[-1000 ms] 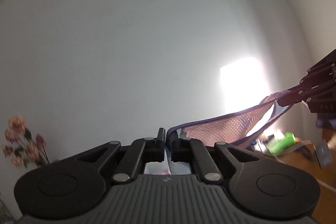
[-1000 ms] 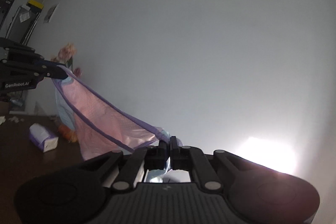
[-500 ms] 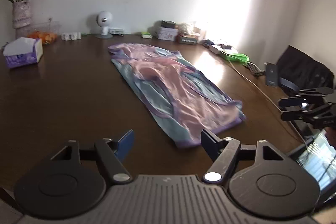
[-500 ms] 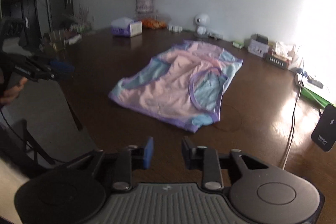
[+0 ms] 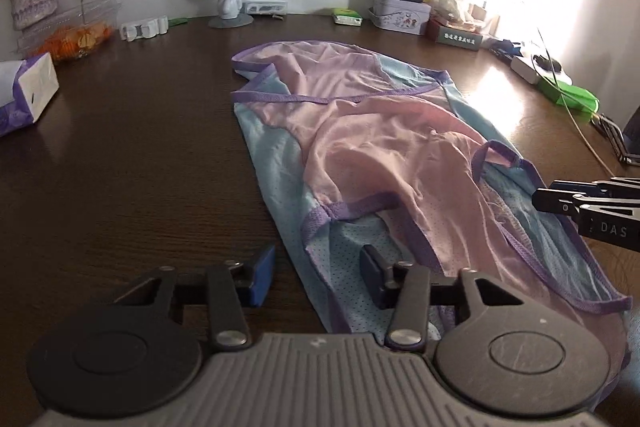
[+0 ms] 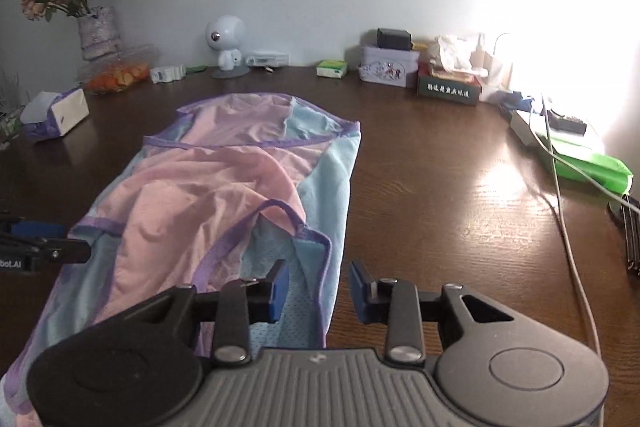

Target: Fold clothes

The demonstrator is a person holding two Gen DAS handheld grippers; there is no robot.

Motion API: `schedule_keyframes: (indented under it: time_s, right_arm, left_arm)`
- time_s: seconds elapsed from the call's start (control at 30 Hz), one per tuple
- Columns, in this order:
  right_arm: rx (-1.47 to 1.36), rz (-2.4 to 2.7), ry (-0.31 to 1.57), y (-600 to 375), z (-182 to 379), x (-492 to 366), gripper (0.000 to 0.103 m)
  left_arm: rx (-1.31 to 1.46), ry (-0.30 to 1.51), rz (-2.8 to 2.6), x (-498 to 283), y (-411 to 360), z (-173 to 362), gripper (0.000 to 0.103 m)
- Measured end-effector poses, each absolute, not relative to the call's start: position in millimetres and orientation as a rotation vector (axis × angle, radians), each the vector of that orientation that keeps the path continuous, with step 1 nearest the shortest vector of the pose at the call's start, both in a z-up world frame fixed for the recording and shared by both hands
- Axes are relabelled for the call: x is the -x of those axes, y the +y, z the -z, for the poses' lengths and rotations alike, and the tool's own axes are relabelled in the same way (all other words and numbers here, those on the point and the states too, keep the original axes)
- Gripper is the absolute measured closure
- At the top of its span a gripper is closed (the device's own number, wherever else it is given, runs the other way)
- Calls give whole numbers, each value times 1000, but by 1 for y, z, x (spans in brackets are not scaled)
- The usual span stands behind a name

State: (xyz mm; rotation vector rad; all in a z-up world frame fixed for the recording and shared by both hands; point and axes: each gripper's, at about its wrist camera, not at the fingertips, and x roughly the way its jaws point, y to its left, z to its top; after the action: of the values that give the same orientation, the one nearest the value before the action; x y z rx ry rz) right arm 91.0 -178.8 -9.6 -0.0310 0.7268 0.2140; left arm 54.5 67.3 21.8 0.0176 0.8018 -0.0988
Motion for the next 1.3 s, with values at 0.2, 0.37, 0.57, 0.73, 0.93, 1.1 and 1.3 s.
schedule_keyframes:
  time_s: [0.2,0.37,0.57,0.73,0.93,1.1,1.3]
  right_arm:
    - [85,-146,708,-184,15,-67,102]
    - [64,-138,750,-217,9,-28,102]
    - [-23,-237,773,-247,-5,44,92]
    - [-89,-308,660,-259,-28,28,62]
    - [-20,-231,696,-227,-19,-24,75]
    - [28,-336,733,-206,-15,16,75]
    - [90,-431,816,-200,4,57,76]
  left_arm:
    - [-31,790,69,-33,65,-22,101]
    - [-32,852,134,16,62,-30,101]
    - [105,858,219,55,86,-63,92]
    - [27,740,191,2,81,-87,64]
    - [-116,821,136,-122,40,-52,59]
    - [-163,868,179,-158,39,-27,85]
    - [-174,807,97,-138,55,-28,101]
